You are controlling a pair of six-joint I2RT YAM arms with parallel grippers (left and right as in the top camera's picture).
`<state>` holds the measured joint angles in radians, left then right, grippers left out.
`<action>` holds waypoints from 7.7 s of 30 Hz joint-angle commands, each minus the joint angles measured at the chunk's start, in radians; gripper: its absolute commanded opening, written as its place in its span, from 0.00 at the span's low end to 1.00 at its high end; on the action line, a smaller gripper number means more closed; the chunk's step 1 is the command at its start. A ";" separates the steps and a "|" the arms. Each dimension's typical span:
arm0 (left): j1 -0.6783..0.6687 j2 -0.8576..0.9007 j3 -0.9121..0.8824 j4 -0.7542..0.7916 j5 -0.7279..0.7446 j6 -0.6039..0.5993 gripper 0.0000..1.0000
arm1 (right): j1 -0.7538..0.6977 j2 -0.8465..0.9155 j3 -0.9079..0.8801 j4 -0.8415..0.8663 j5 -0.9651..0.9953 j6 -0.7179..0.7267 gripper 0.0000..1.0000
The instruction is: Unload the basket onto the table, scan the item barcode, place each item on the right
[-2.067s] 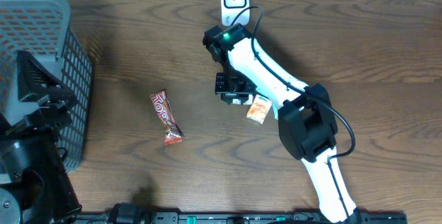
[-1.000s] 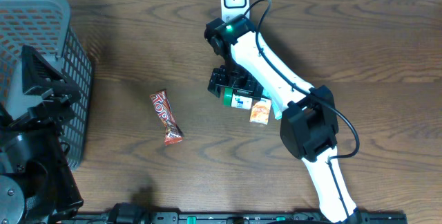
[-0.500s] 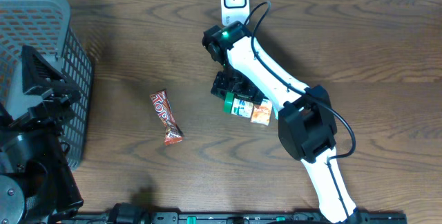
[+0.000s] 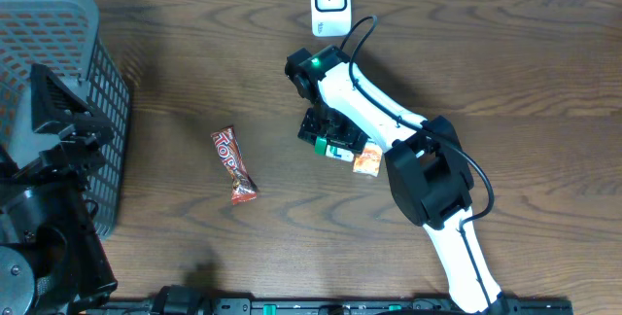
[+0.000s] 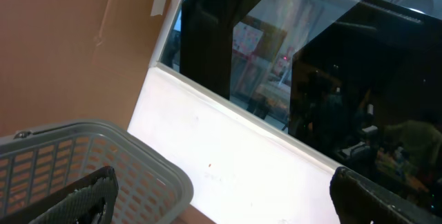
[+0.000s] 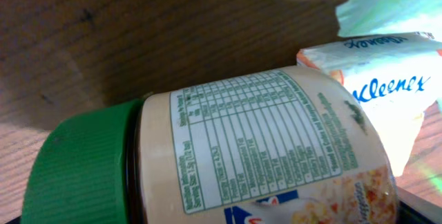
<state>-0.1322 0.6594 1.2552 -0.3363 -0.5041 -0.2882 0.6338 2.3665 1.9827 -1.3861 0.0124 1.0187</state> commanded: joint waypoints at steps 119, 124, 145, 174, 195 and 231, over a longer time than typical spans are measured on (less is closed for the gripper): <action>-0.003 0.098 -0.004 0.000 -0.013 0.005 0.98 | -0.144 -0.004 0.310 -0.117 -0.303 -0.565 0.71; -0.003 0.098 -0.004 -0.001 -0.013 0.005 0.98 | -0.144 -0.004 0.364 -0.109 -0.237 -0.550 0.69; -0.003 0.098 -0.004 -0.525 -0.013 0.005 0.98 | -0.143 -0.003 0.368 0.413 0.241 -0.590 0.69; -0.003 0.098 -0.004 -0.969 -0.013 0.005 0.98 | -0.169 0.203 0.300 1.226 0.401 -0.747 0.72; -0.003 0.098 -0.004 -0.969 -0.013 0.005 0.98 | -0.168 0.095 0.304 0.931 0.323 -0.792 0.73; -0.003 0.098 -0.004 -0.969 -0.013 0.005 0.98 | -0.656 -0.221 0.270 -0.103 0.286 -0.473 0.75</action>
<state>-0.1329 0.7567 1.2499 -1.3025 -0.5041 -0.2878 0.0467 2.1479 2.2719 -1.4918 0.2470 0.5190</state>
